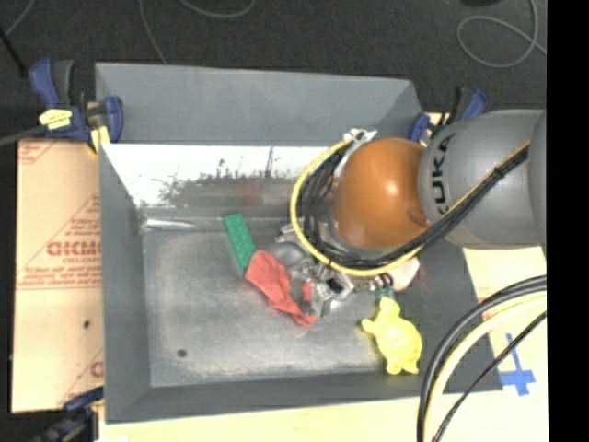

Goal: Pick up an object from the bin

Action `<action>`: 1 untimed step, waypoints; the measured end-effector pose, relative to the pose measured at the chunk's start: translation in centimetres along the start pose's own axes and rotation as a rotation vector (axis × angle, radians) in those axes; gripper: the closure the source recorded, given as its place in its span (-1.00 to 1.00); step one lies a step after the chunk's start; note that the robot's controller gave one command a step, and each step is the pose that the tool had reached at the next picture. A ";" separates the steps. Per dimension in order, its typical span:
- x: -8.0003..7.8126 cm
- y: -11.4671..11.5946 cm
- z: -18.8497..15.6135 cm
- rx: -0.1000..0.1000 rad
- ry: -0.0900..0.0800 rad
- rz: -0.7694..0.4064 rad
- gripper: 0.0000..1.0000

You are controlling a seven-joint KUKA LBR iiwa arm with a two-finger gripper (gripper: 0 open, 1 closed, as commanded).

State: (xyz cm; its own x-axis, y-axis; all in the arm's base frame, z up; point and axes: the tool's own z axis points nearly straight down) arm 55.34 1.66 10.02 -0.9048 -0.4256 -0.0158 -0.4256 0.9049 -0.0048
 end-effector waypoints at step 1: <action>-0.4 0.0 -4.9 -0.001 -0.002 0.044 1.00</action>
Offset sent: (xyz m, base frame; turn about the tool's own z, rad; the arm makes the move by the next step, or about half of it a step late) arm 0.0381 0.0586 0.0769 -0.2480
